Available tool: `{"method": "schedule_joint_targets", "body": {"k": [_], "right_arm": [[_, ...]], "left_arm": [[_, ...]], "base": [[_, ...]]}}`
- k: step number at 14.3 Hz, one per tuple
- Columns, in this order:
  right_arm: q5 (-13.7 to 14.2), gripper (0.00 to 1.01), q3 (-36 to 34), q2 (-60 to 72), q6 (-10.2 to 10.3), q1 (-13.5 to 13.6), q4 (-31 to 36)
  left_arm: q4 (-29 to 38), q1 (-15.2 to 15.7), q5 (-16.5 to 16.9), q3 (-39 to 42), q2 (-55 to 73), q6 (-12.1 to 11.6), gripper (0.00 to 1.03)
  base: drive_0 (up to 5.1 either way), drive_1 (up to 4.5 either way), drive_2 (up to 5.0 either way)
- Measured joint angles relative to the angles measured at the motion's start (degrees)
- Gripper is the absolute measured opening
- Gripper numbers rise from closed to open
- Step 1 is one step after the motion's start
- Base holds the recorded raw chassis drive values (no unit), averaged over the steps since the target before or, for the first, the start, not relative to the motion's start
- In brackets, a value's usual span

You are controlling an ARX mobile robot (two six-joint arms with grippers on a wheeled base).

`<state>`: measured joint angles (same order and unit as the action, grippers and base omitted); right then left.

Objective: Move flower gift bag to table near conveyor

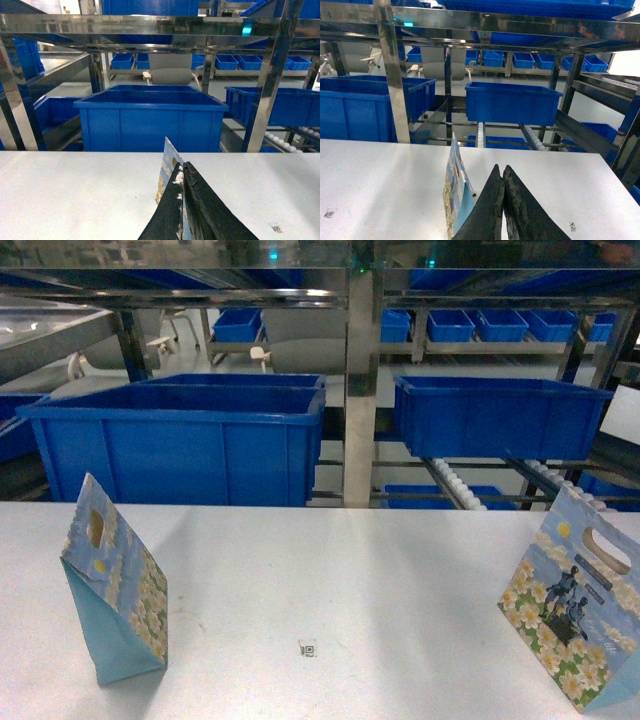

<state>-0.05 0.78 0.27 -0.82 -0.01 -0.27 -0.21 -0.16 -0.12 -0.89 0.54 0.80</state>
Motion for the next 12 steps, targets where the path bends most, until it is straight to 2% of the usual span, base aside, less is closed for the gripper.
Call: {"method": "schedule_joint_targets", "body": {"k": [4,5,11,12], "right_arm": [[0.02,0.02,0.0,0.0,0.0,0.0,0.02],[0.02,0.09,0.0,0.0,-0.02,0.0,0.02],[0.02,0.91,0.0,0.0,-0.02,0.0,0.02],[0.02,1.0,0.0,0.0,0.0,0.0,0.02]], "left_arm": [[-0.04,0.07,0.09,0.0,0.0,0.0,0.02],[-0.04,0.07,0.11,0.0,0.0,0.0,0.11],[-0.04,0.07,0.11,0.0,0.0,0.0,0.92],[-0.04,0.07,0.11,0.0,0.0,-0.07,0.99]], "base": [[0.0,0.0,0.0],[0.0,0.0,0.0],[0.0,0.0,0.0],[0.0,0.0,0.0]]}}
